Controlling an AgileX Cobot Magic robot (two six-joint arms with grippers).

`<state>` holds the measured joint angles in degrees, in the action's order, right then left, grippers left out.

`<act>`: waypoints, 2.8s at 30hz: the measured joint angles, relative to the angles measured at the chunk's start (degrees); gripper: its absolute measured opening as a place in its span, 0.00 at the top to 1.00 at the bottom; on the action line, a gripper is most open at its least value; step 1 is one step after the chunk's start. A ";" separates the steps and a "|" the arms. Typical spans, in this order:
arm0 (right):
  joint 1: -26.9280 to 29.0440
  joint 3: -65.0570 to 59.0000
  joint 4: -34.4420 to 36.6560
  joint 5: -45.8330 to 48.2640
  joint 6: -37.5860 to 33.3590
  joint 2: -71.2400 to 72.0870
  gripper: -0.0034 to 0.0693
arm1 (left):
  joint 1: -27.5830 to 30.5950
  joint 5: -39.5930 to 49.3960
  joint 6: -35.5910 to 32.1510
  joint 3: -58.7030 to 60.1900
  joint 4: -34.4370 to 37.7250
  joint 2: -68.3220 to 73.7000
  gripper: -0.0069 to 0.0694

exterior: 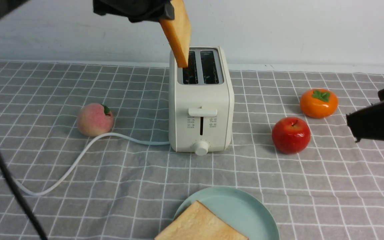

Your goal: Take toasted bread from bread machine on grey coffee table place on plate.

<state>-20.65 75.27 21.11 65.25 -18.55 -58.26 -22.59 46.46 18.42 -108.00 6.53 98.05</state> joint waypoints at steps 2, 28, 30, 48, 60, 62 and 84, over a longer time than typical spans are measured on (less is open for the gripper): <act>0.00 0.00 0.00 0.07 0.00 0.00 0.16 | 0.00 6.94 -2.10 0.00 0.46 -3.98 0.79; 0.00 0.00 -1.85 0.81 0.00 0.00 0.16 | 0.02 -5.02 -40.93 58.83 60.72 -10.53 0.79; 0.00 0.00 -1.85 0.77 0.00 0.00 0.16 | 0.02 -5.71 -41.13 58.84 61.79 -9.00 0.79; 0.00 0.00 -0.59 0.23 -1.00 0.00 0.18 | 0.02 -9.65 -41.15 58.91 49.82 -13.83 0.06; 0.00 -0.60 -1.95 1.91 12.10 0.51 0.57 | 0.02 -6.34 -24.63 61.08 22.68 -31.13 0.20; 0.00 -1.23 -2.34 1.91 13.72 1.02 0.65 | 0.02 -6.10 -22.37 61.67 19.69 -33.01 0.22; 0.02 -65.93 -17.42 -55.58 24.23 46.54 0.97 | 0.02 20.12 -0.57 62.91 6.97 -83.80 0.93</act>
<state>-20.63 9.34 3.70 9.67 5.69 -11.71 -22.57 66.59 17.85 -45.09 13.50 14.25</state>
